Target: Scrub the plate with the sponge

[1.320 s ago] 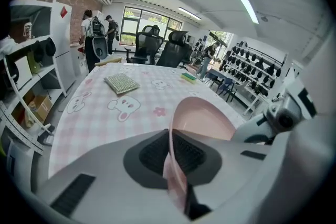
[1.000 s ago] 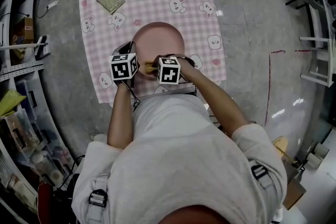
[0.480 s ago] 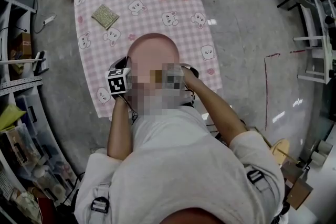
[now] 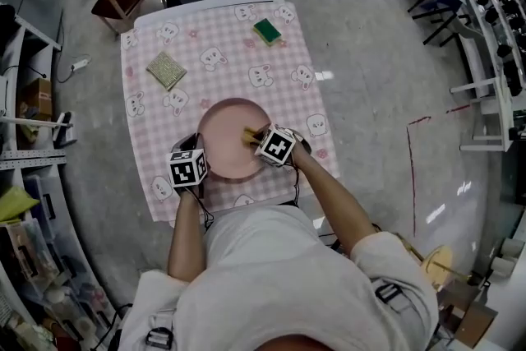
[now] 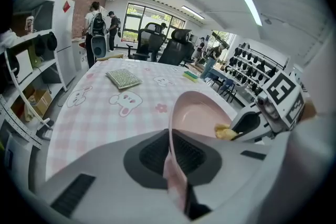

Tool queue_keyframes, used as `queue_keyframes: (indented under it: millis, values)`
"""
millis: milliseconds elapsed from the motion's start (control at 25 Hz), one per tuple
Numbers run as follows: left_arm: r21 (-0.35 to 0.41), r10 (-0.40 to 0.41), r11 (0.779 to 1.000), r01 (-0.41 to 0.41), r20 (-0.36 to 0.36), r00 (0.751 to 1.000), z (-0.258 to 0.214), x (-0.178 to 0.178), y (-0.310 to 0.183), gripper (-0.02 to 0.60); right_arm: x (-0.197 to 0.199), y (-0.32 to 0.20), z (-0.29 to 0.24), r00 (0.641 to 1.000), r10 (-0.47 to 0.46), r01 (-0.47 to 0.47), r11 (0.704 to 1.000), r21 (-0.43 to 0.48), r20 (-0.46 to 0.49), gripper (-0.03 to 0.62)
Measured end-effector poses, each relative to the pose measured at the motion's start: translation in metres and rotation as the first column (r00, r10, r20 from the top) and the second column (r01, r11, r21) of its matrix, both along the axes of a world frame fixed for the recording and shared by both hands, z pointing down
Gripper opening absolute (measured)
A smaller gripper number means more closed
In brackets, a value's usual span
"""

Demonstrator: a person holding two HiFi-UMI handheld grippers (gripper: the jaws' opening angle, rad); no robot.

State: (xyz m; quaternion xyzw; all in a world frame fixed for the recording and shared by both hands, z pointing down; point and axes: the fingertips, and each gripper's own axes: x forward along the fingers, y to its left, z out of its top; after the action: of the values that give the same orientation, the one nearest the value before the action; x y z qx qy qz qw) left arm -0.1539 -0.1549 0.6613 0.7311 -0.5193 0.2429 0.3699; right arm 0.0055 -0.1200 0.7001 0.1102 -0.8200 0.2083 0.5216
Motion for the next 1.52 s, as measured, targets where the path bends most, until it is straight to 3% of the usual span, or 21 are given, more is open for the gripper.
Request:
queue_keyframes:
  millis: [240,360,680,960,1120,1520]
  values:
    - [0.010,-0.007,1.000,0.007,-0.005,1.000,-0.006,0.000,0.001,0.028,0.000,-0.048,-0.004,0.991,0.130,-0.126,0.981,0.148,-0.014,0.063]
    - [0.009,-0.011,1.000,0.011,-0.013,1.000,-0.010,0.002,0.003,0.029,-0.007,-0.064,-0.009,0.983,0.183,-0.178,0.968,0.178,-0.008,0.064]
    - [-0.004,-0.027,1.000,0.027,-0.007,1.000,-0.007,-0.001,0.005,0.031,-0.037,-0.080,-0.011,0.985,0.172,-0.165,0.956,0.241,-0.005,0.066]
    - [-0.007,-0.019,1.000,0.019,0.019,1.000,-0.005,-0.003,0.005,0.027,-0.064,-0.063,-0.016,0.995,0.076,-0.089,0.972,0.218,0.068,0.066]
    - [-0.014,-0.027,1.000,0.027,0.025,0.999,-0.003,-0.004,0.009,0.025,-0.083,-0.040,-0.019,0.996,-0.044,0.026,0.979,0.202,0.082,0.066]
    - [-0.011,-0.052,0.999,0.052,0.000,0.999,-0.002,-0.006,0.009,0.025,-0.094,0.031,-0.017,0.946,-0.323,0.314,0.935,0.167,0.031,0.066]
